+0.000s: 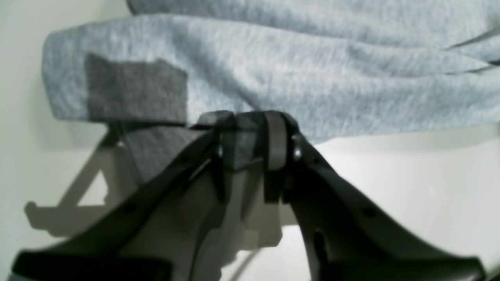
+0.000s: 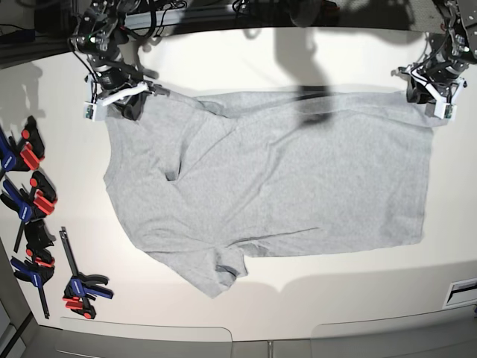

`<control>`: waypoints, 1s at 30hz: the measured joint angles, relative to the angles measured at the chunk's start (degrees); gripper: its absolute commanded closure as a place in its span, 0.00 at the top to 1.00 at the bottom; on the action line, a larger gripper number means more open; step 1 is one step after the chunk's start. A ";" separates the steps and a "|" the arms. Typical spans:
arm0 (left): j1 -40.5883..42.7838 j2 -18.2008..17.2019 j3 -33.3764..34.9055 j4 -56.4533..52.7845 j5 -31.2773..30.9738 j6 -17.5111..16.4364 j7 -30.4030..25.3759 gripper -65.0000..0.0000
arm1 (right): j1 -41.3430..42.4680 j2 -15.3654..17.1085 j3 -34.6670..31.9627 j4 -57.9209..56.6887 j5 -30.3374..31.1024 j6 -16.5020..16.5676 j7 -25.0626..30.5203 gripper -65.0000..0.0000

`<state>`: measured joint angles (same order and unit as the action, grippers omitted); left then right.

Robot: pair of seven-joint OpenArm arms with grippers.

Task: Fold the T-shirt properly
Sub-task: 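Hold the shoulder edge with both grippers and smooth it flat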

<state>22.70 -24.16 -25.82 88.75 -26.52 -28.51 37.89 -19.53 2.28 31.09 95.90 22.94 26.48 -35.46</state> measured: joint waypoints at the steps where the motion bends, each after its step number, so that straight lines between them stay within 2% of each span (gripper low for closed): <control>1: 0.00 -0.02 0.00 0.00 0.83 0.00 0.00 0.17 | 0.42 0.61 -0.26 -1.88 -0.11 -0.02 0.44 0.00; 7: 0.15 -0.28 0.00 0.02 1.14 0.00 1.33 0.17 | 2.69 4.96 -0.57 -11.82 -0.87 1.25 6.14 0.00; 15: 1.77 -3.06 -0.02 0.02 1.03 -0.02 3.67 0.17 | 2.84 10.51 -0.72 -14.05 -0.90 2.01 5.77 0.00; 21: 5.49 -3.04 -0.04 0.24 -1.99 -0.04 3.04 0.17 | 2.56 10.93 -0.61 -14.03 0.92 1.97 3.15 0.00; 27: 8.35 -3.19 -0.11 0.52 -3.10 -0.02 2.38 0.14 | -0.15 11.15 -0.57 -13.70 2.64 3.13 4.02 0.00; 30: 9.57 -3.17 -0.50 1.01 -4.33 -0.22 2.05 0.08 | -1.01 11.21 -0.57 -13.70 3.06 3.26 4.52 0.00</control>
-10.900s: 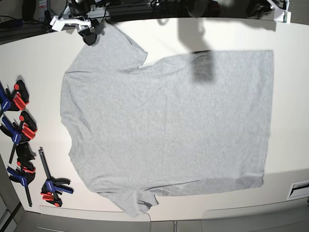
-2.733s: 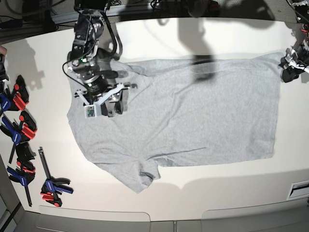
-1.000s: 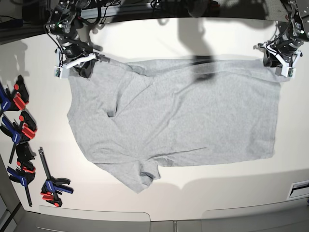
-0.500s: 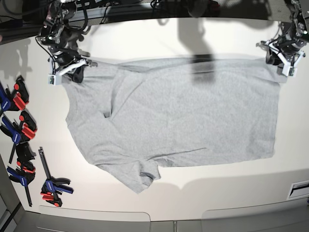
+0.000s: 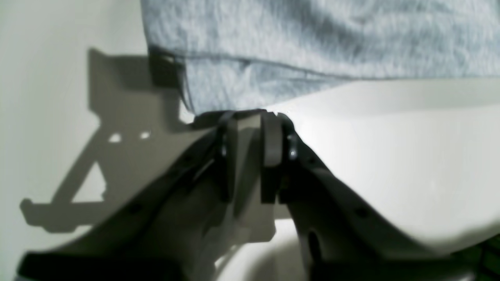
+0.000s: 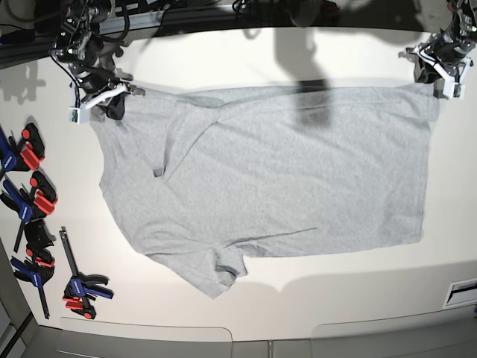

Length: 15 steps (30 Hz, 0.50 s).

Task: Fold the T-shirt properly
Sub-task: 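Hold the shoulder edge with both grippers and smooth it flat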

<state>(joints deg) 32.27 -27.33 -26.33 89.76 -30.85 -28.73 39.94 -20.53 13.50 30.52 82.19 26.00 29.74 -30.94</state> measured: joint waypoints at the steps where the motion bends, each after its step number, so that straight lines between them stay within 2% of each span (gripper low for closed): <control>1: 0.42 0.00 -0.44 0.63 -1.70 -0.44 0.68 0.06 | -0.22 0.00 0.00 0.04 0.02 0.04 0.07 0.00; 5: 1.73 1.33 -4.52 5.31 -5.62 -4.02 3.17 0.04 | -0.26 0.00 0.02 0.04 -0.02 0.04 0.04 0.00; 8: 0.17 1.03 -6.40 7.91 -5.40 -3.50 -2.34 0.04 | -0.26 0.00 0.04 0.04 0.00 0.26 0.48 0.00; 12: -6.10 1.01 -4.07 4.98 -5.07 -3.45 -1.18 0.04 | -0.26 0.00 0.07 0.04 -0.22 0.24 0.52 0.00; 14: -8.74 1.16 -2.47 1.64 -2.62 -3.91 -0.92 0.04 | -0.26 0.00 0.07 0.04 -0.20 0.26 0.50 0.00; 15: -10.16 1.33 -1.86 -0.50 -1.64 -3.04 -0.92 0.04 | -0.26 0.00 0.04 0.04 -0.02 0.26 0.52 0.00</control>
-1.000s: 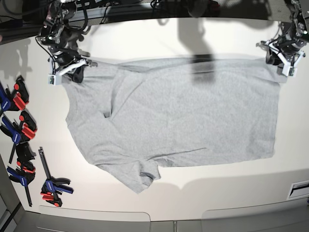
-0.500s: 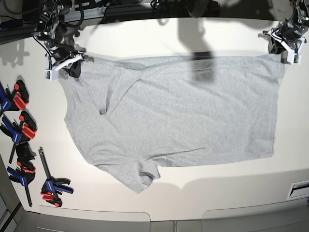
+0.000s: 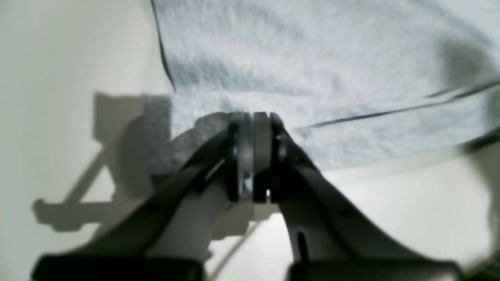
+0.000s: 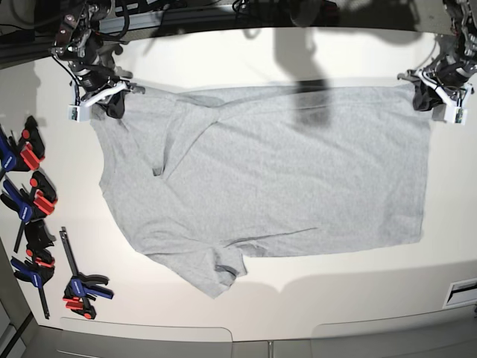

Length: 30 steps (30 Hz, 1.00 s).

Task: Fold the T-shirt properly
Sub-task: 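Hold the shoulder edge with both grippers and smooth it flat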

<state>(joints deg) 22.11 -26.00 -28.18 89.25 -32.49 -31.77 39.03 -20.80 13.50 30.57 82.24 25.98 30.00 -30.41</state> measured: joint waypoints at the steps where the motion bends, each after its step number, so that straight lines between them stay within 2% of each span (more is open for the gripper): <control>1: -1.38 0.00 0.44 -2.29 0.44 0.39 -0.04 0.04 | 0.00 0.00 0.00 0.00 0.02 0.00 0.00 0.00; 8: -4.17 -1.31 0.33 -14.19 -3.58 -1.05 1.44 0.04 | 0.00 0.00 0.00 0.00 0.00 0.00 0.00 0.00; 11: -1.01 -3.45 0.37 -14.16 -7.67 -3.19 2.36 0.04 | -0.02 0.02 0.02 0.00 -0.42 0.00 -0.09 0.00; 13: 2.12 -4.92 0.15 -13.62 -10.34 -3.43 2.99 0.04 | -0.04 0.39 0.00 0.04 -0.39 0.00 -0.55 0.00; 30: 11.56 -5.29 0.07 -7.87 -11.13 -3.41 3.61 0.04 | -12.15 0.92 3.30 10.12 -0.87 0.33 -3.85 0.00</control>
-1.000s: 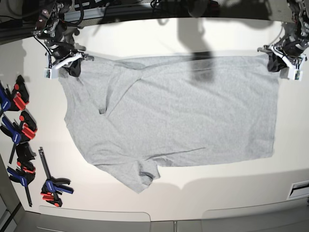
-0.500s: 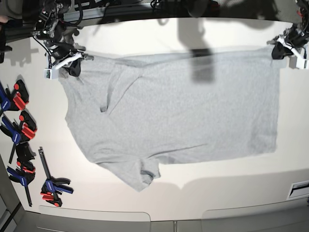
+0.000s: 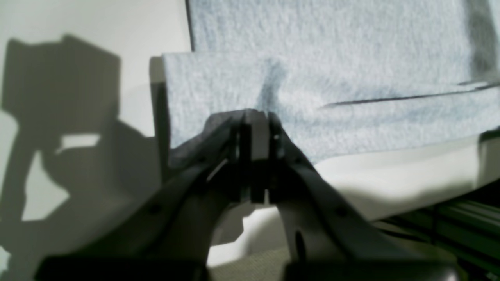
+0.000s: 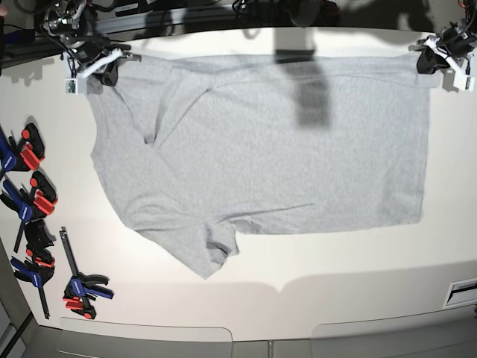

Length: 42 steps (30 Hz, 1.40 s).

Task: Fold the T-shirt properly
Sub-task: 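Hold the shoulder edge with both grippers and smooth it flat, then move the right gripper to the hem corner nearest it and grasp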

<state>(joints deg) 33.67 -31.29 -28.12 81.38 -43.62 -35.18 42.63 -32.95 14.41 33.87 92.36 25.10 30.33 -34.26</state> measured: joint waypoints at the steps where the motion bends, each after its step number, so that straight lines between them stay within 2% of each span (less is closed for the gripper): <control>1: 0.37 0.00 0.00 0.02 -0.22 -0.04 -0.07 0.04 | -0.28 -0.04 0.68 0.00 0.07 0.09 -0.11 0.00; 9: 1.16 0.00 0.00 0.55 -0.57 -0.17 -0.37 0.04 | -0.22 -0.13 3.04 -0.22 5.03 0.07 -2.56 0.00; 13: 1.46 0.02 0.09 5.20 0.55 0.50 1.81 0.04 | -0.09 -0.15 3.04 0.90 6.36 -0.39 -3.28 0.00; 19: 2.19 0.33 0.42 15.54 2.19 1.01 3.80 0.16 | 0.07 -0.15 3.15 9.09 6.23 -0.81 -3.41 0.00; 22: 2.01 0.31 0.42 19.76 3.58 1.11 1.25 0.21 | 1.64 -0.15 3.15 12.96 6.21 -0.81 -3.41 0.00; 24: 2.05 0.31 0.44 21.22 6.23 3.10 -0.37 0.22 | 3.63 -0.15 3.15 14.16 6.01 -0.79 -3.41 0.00; 25: 2.03 0.33 0.44 21.44 7.56 4.17 -0.94 0.23 | 4.87 -0.13 3.15 14.23 6.03 -0.79 -3.37 0.04; 27: 2.05 0.26 0.42 21.51 9.70 5.62 -2.40 0.24 | 7.72 -0.13 3.15 14.21 5.95 -0.79 -3.63 0.23; 29: 2.03 0.31 0.42 21.53 10.62 6.75 -2.43 0.24 | 10.47 -0.15 3.15 14.21 5.51 -0.83 -3.82 0.32; 35: 2.03 0.22 0.44 21.53 10.91 7.34 -3.76 0.25 | 20.55 -0.31 2.73 10.60 -0.94 -0.79 -2.75 0.34; 39: 2.01 0.17 0.44 21.53 10.95 7.34 -3.87 0.28 | 28.17 -0.20 1.05 0.13 -4.04 -0.76 -0.50 0.47; 42: 2.03 0.15 0.44 21.53 10.99 7.37 -3.80 0.28 | 34.71 1.36 -1.51 -10.47 -4.22 -0.76 0.39 0.48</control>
<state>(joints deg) 35.70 -31.14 -27.68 102.91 -32.62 -27.81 38.83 1.76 15.77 32.36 81.89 20.88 29.56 -33.87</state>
